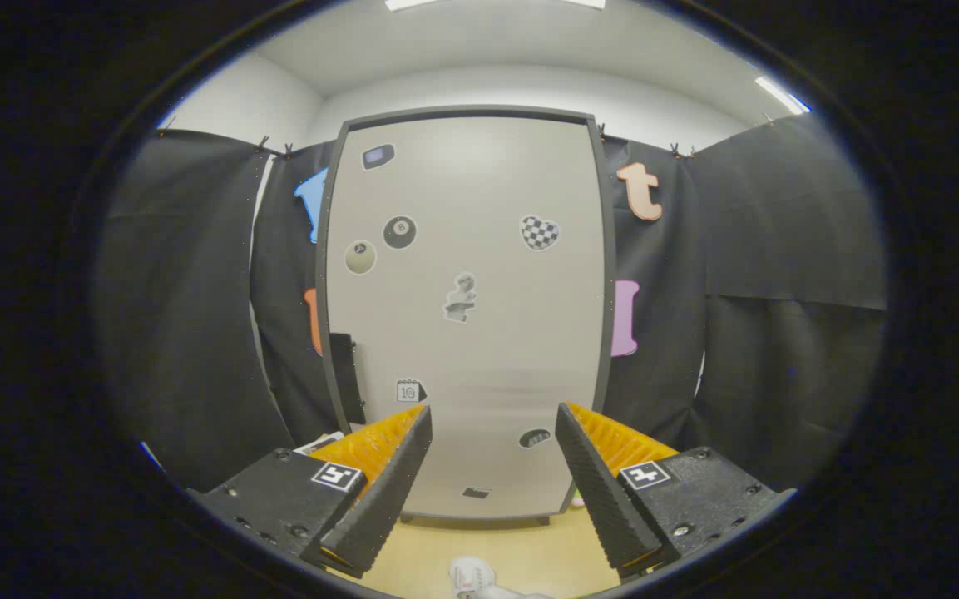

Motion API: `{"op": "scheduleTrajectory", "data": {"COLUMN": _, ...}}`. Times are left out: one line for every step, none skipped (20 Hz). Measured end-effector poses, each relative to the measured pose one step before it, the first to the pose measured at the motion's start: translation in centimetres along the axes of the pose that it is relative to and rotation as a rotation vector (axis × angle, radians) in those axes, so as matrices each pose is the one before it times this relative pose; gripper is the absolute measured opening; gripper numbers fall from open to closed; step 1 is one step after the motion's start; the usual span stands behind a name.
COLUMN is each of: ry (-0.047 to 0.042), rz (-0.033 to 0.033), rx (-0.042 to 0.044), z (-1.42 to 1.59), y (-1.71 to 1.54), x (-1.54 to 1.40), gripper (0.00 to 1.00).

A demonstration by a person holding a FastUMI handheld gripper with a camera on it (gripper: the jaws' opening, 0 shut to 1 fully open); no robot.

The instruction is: Open the shoe cabinet door, grab the shoes and put them into the shoe cabinet, then close the shoe cabinet door.

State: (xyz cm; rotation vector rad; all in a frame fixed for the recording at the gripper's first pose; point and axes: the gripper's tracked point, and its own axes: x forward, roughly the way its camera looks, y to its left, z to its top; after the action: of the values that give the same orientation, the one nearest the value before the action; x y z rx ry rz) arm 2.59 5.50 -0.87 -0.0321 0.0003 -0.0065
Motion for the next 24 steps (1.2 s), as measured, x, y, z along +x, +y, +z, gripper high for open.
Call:
{"op": "scheduleTrajectory", "data": {"ry": -0.00150, "rz": 0.01035, "rx": -0.01762, "z": -0.215, "y": 1.239, "x": 0.705, "gripper": 0.98}}
{"op": "scheduleTrajectory", "data": {"ry": -0.00126, "rz": 0.01686, "rx": -0.00914, "z": -0.205, "y": 1.539, "x": 0.673, "gripper": 0.98}}
{"op": "scheduleTrajectory", "data": {"ry": -0.00344, "rz": 0.02053, "rx": -0.00068, "z": -0.121, "y": 1.647, "x": 0.797, "gripper": 0.98}}
{"op": "scheduleTrajectory", "data": {"ry": 0.00496, "rz": 0.01779, "rx": -0.00381, "z": -0.304, "y": 1.603, "x": 1.132, "gripper": 0.98}}
{"op": "scheduleTrajectory", "data": {"ry": 0.00111, "rz": 0.02327, "rx": -0.00222, "z": -0.300, "y": 1.546, "x": 0.976, "gripper": 0.98}}
{"op": "scheduleTrajectory", "data": {"ry": 0.00313, "rz": 0.02185, "rx": 0.00114, "z": -0.133, "y": 1.710, "x": 1.041, "gripper": 0.98}}
{"op": "scheduleTrajectory", "data": {"ry": 0.00772, "rz": 0.01716, "rx": -0.00120, "z": -0.213, "y": 1.440, "x": 1.224, "gripper": 0.98}}
{"op": "scheduleTrajectory", "data": {"ry": 0.00105, "rz": 0.02047, "rx": 0.00019, "z": -0.098, "y": 1.467, "x": 1.170, "gripper": 0.98}}
{"op": "scheduleTrajectory", "data": {"ry": 0.00545, "rz": 0.01274, "rx": -0.00327, "z": -0.033, "y": 1.178, "x": 1.228, "gripper": 0.98}}
{"op": "scheduleTrajectory", "data": {"ry": 0.00265, "rz": 0.00014, "rx": -0.00440, "z": 0.050, "y": 0.823, "x": 1.090, "gripper": 0.98}}
{"op": "scheduleTrajectory", "data": {"ry": -0.00064, "rz": -0.00596, "rx": 0.00145, "z": 0.072, "y": 0.586, "x": 1.138, "gripper": 0.98}}
{"op": "scheduleTrajectory", "data": {"ry": 0.00874, "rz": -0.00103, "rx": 0.00516, "z": -0.047, "y": 0.583, "x": 1.042, "gripper": 0.98}}
{"op": "scheduleTrajectory", "data": {"ry": 0.00708, "rz": 0.00009, "rx": 0.00785, "z": 0.070, "y": 0.467, "x": 0.916, "gripper": 0.98}}
{"op": "scheduleTrajectory", "data": {"ry": 0.00739, "rz": -0.00033, "rx": 0.00365, "z": 0.004, "y": 0.383, "x": 0.800, "gripper": 0.98}}
{"op": "scheduleTrajectory", "data": {"ry": 0.00795, "rz": 0.00175, "rx": 0.00088, "z": -0.009, "y": 0.354, "x": 0.596, "gripper": 0.98}}
{"op": "scheduleTrajectory", "data": {"ry": 0.00157, "rz": -0.00386, "rx": -0.00558, "z": -0.032, "y": 0.247, "x": 0.707, "gripper": 0.98}}
{"op": "scheduleTrajectory", "data": {"ry": -0.00328, "rz": -0.00856, "rx": -0.00721, "z": 0.133, "y": 0.149, "x": 0.452, "gripper": 0.98}}
{"op": "scheduleTrajectory", "data": {"ry": 0.00821, "rz": -0.00415, "rx": -0.00871, "z": -0.160, "y": 0.167, "x": 0.538, "gripper": 0.98}}
{"op": "scheduleTrajectory", "data": {"ry": 0.00451, "rz": -0.00328, "rx": -0.00330, "z": -0.024, "y": 0.169, "x": 0.437, "gripper": 0.98}}
{"op": "scheduleTrajectory", "data": {"ry": 0.00204, "rz": -0.00958, "rx": 0.00216, "z": -0.012, "y": -0.013, "x": 0.395, "gripper": 0.98}}
{"op": "scheduleTrajectory", "data": {"ry": 0.00272, "rz": -0.00299, "rx": 0.00436, "z": 0.004, "y": 0.056, "x": 0.406, "gripper": 0.98}}
{"op": "scheduleTrajectory", "data": {"ry": 0.01053, "rz": -0.01400, "rx": 0.00409, "z": -0.199, "y": -0.170, "x": 0.299, "gripper": 0.98}}
{"op": "scheduleTrajectory", "data": {"ry": -0.01469, "rz": -0.00954, "rx": 0.00092, "z": 0.303, "y": 0.031, "x": 0.450, "gripper": 0.98}}
{"op": "scheduleTrajectory", "data": {"ry": 0.01119, "rz": -0.01082, "rx": -0.00387, "z": -0.163, "y": 0.026, "x": -0.348, "gripper": 0.97}}
